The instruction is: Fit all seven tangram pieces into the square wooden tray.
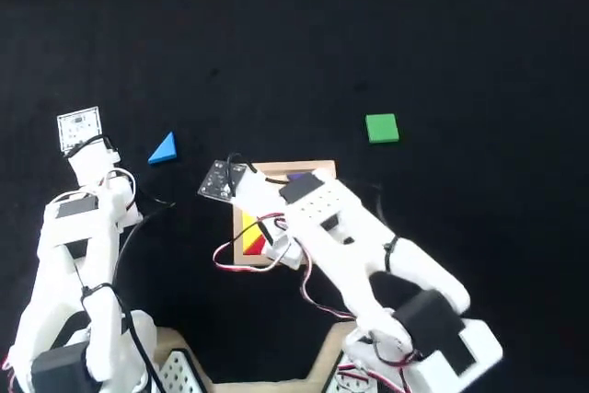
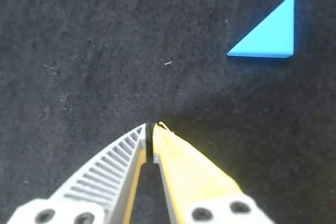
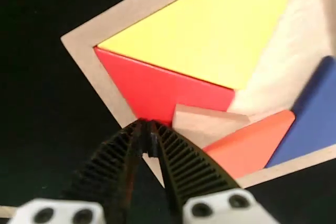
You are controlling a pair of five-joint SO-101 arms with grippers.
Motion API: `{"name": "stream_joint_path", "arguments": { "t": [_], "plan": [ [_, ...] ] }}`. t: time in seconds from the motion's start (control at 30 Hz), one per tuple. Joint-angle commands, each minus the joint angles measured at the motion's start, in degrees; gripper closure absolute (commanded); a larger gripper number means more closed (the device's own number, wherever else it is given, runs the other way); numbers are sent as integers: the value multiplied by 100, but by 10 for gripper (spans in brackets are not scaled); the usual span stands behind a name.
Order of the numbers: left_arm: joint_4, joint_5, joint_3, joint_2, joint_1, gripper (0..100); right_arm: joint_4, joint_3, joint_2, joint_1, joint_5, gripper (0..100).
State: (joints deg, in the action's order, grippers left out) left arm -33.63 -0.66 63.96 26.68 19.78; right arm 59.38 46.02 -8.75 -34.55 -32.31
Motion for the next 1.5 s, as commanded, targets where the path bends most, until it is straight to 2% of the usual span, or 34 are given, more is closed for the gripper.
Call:
{"name": "stream_joint_path", "arguments": {
  "t": [0.0, 0.17, 0.53, 0.8, 1.27, 1.47],
  "plan": [
    [88, -26, -13, 105, 13, 970, -132, -470, 277, 273, -26, 988],
    [88, -26, -13, 105, 13, 970, -132, -796, 470, 563, -26, 988],
    [88, -26, -13, 97, 13, 970, -176, -1015, 462, 589, -26, 988],
    [88, -35, -13, 97, 13, 970, -695, -1024, 523, 1178, -264, 988],
    [79, -18, -4, 97, -163, 970, -668, -1358, 426, 1116, -255, 988],
    [79, -18, -4, 97, -163, 970, -721, -1385, 426, 809, -255, 988]
  ]
}}
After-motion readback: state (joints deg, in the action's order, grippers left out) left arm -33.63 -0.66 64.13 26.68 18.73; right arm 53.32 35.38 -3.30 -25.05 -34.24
